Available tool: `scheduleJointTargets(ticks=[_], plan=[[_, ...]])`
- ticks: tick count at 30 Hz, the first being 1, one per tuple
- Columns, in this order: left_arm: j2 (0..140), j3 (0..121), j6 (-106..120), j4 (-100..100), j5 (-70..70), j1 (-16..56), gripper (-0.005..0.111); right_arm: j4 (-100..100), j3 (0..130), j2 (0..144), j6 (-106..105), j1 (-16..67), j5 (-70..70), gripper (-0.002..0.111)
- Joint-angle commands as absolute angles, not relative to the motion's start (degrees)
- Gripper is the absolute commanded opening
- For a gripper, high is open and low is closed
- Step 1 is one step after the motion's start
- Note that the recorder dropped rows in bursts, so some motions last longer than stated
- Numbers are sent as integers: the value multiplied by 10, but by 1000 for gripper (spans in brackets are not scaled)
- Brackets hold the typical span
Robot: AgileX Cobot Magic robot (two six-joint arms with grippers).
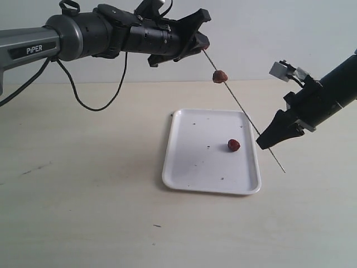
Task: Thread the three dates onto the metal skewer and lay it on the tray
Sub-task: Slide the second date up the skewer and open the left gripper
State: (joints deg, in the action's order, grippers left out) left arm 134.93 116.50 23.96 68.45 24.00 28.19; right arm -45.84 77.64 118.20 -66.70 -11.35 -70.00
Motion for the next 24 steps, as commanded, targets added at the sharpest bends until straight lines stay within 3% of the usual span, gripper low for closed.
scheduleJointTargets(ticks=[1,24], plan=[[1348,1168,240,682,253,280,28,-476,775,1174,-675,-113,-700,0],[1348,1168,255,681,283,287,28,-620,775,1186,-704,-113,-638,0]])
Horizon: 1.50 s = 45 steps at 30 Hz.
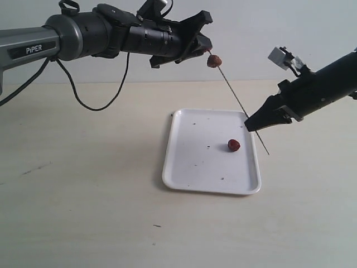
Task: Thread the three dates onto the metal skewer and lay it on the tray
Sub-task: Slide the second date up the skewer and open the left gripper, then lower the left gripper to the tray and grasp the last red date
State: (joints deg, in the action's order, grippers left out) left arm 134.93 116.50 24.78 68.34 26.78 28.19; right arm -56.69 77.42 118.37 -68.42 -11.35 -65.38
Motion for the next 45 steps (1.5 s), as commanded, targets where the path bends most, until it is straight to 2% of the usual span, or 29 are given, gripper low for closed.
scheduleJointTargets(ticks=[1,17,22,25,39,45], plan=[[1348,1168,257,681,283,287,28,-630,775,1187,-709,-113,-634,0],[1348,1168,272,667,288,294,29,-688,775,1192,-751,-113,-635,0],[1348,1168,272,644,290,294,51,-681,775,1192,-752,-113,-635,0],[1348,1168,272,634,296,294,60,-676,775,1191,-753,-115,-630,0],[1348,1168,378,610,401,297,60,-637,775,1177,-689,-220,-637,0],[1348,1168,361,486,413,343,60,-652,775,1177,-685,-223,-671,0]])
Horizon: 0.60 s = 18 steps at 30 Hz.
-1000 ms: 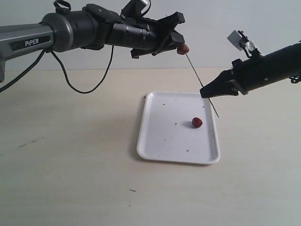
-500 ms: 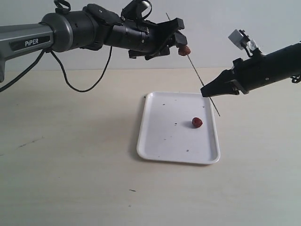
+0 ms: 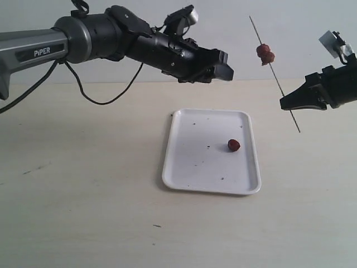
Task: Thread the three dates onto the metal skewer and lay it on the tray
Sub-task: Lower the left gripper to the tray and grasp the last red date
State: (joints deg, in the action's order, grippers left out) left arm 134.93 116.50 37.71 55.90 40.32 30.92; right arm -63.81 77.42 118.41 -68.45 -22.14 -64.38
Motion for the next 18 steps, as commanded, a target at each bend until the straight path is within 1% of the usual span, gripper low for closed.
scheduleJointTargets(ticks=[1,4,9,12,18], plan=[[1348,1168,339,462,412,354,60,-659,775,1177,-691,-223,-677,0],[1348,1180,318,359,411,391,60,-658,775,1177,-691,-223,-679,0],[1353,1211,221,76,400,452,60,-653,775,1177,-691,-223,-681,0],[1358,1215,316,-27,401,476,60,-650,775,1177,-691,-223,-681,0],[1387,1215,543,-42,402,491,60,-614,775,1178,-688,-226,-681,0]])
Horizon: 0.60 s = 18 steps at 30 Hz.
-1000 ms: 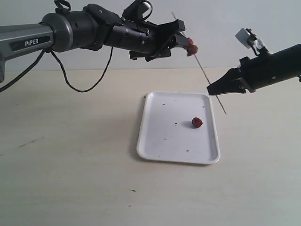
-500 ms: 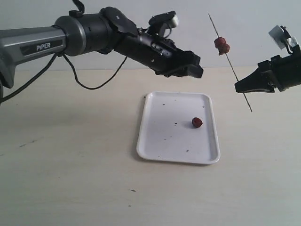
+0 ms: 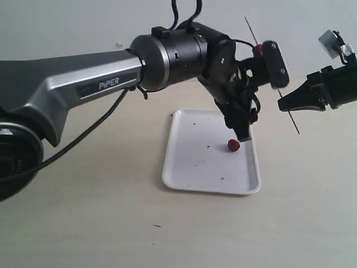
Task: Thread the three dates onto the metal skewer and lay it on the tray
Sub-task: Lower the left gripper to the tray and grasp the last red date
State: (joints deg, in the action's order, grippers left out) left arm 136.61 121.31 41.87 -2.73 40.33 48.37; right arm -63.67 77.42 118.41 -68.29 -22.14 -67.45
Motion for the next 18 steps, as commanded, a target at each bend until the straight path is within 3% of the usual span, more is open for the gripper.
scheduleJointTargets(ticks=[1,18], plan=[[1393,1215,573,-42,402,491,60,-603,775,1178,-687,-227,-681,0],[1444,1215,794,-48,391,489,59,-604,775,1179,-673,-228,-677,0]])
